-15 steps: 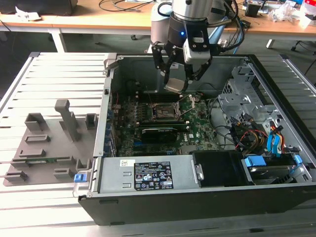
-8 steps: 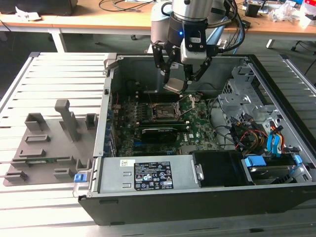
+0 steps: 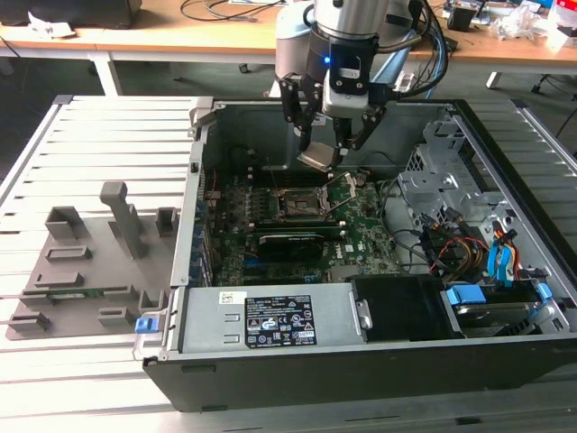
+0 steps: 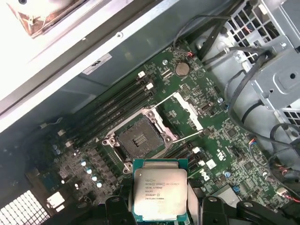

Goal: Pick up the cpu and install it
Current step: 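Place the cpu into insertion slot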

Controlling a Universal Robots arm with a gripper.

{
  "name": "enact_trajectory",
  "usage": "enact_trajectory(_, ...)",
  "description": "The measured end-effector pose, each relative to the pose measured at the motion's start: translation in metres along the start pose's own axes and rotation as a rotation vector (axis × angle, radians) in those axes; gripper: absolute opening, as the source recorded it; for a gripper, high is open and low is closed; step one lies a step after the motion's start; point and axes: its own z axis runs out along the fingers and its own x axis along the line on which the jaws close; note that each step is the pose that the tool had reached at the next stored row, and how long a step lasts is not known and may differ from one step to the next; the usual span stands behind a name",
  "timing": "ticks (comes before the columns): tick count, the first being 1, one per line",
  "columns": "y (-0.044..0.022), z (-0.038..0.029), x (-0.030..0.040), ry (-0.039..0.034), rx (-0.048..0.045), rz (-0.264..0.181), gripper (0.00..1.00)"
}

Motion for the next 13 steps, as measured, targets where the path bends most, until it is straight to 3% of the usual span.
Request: enact_trajectory(13, 0.0000, 0.0004, 0.0000, 0.0066, -0.0037, 0.139, 0.55)
